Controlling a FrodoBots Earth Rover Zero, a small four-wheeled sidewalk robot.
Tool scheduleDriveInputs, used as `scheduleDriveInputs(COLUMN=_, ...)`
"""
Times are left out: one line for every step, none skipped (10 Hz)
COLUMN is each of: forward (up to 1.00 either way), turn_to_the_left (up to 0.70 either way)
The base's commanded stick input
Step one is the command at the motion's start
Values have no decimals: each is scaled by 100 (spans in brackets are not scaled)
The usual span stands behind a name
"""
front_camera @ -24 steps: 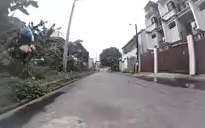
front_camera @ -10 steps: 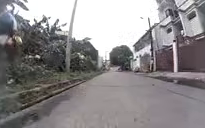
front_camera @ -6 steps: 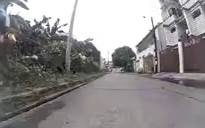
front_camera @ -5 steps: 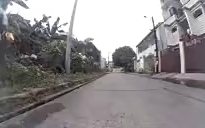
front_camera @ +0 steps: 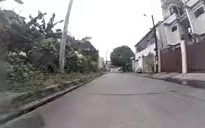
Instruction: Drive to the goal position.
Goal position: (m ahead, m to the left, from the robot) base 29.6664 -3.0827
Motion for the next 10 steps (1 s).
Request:
scheduleDriveInputs(forward=100, turn_to_the_left=-10)
scheduleDriveInputs(forward=100, turn_to_the_left=-1)
scheduleDriveInputs(forward=100, turn_to_the_left=0)
scheduleDriveInputs(forward=100, turn_to_the_left=0)
scheduleDriveInputs(forward=100, turn_to_the_left=-2)
scheduleDriveInputs(forward=100, turn_to_the_left=-4)
scheduleDriveInputs(forward=100, turn_to_the_left=-39)
scheduleDriveInputs(forward=100, turn_to_the_left=-28)
scheduleDriveInputs(forward=100, turn_to_the_left=-7)
scheduleDriveInputs(forward=100, turn_to_the_left=0)
